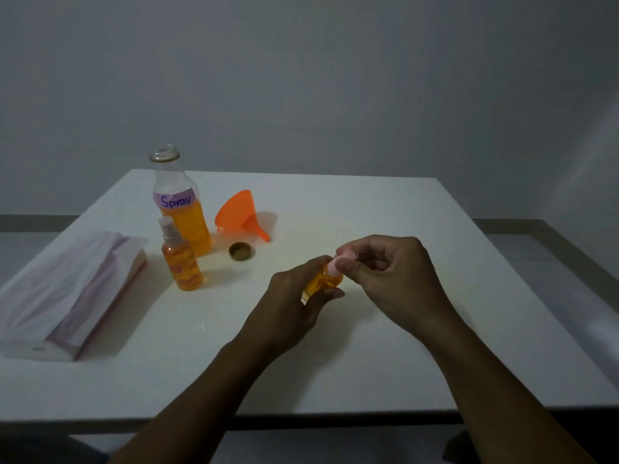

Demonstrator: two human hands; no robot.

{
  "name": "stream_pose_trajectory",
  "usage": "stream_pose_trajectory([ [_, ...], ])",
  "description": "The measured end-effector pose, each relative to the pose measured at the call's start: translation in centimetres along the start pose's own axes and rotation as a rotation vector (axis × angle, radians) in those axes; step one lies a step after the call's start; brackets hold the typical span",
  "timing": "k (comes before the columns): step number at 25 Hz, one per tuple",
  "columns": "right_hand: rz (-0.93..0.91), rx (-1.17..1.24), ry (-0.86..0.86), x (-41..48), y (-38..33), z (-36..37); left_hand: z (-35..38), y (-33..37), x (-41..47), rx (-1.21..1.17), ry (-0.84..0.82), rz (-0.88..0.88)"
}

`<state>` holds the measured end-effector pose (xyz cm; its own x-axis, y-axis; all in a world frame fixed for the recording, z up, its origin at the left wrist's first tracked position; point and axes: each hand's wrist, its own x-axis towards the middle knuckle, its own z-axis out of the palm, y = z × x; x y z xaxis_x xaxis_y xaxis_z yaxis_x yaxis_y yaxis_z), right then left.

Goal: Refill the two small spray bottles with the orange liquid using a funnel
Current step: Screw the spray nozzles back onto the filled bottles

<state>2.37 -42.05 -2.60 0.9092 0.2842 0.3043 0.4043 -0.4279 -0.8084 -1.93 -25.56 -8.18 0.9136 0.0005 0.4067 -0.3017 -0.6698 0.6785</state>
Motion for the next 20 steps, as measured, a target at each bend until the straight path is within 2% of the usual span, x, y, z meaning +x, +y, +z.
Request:
stream_pose_trajectory([
  [6,-0.004,0.060,-0.037,-0.3,0.2,-1.2,0.4,0.2,0.2,0.015,-0.028,-0.001],
  [10,0.020,0.332,0.131,-0.2,0.1,-3.2,0.2,0.3,0.1,-0.074,-0.049,-0.048],
  [12,0.046,0.364,0.211,0.0,0.9,-4.5,0.1,0.5,0.0,-0.156,-0.046,-0.077],
  [16,0.082,0.104,0.228,0.1,3.3,-5.0,0.0,1.0,0.1,-0.247,-0.054,-0.093],
  [20,0.013,-0.171,0.192,0.0,4.5,-4.8,0.0,1.2,0.4,-0.265,-0.046,-0.092],
])
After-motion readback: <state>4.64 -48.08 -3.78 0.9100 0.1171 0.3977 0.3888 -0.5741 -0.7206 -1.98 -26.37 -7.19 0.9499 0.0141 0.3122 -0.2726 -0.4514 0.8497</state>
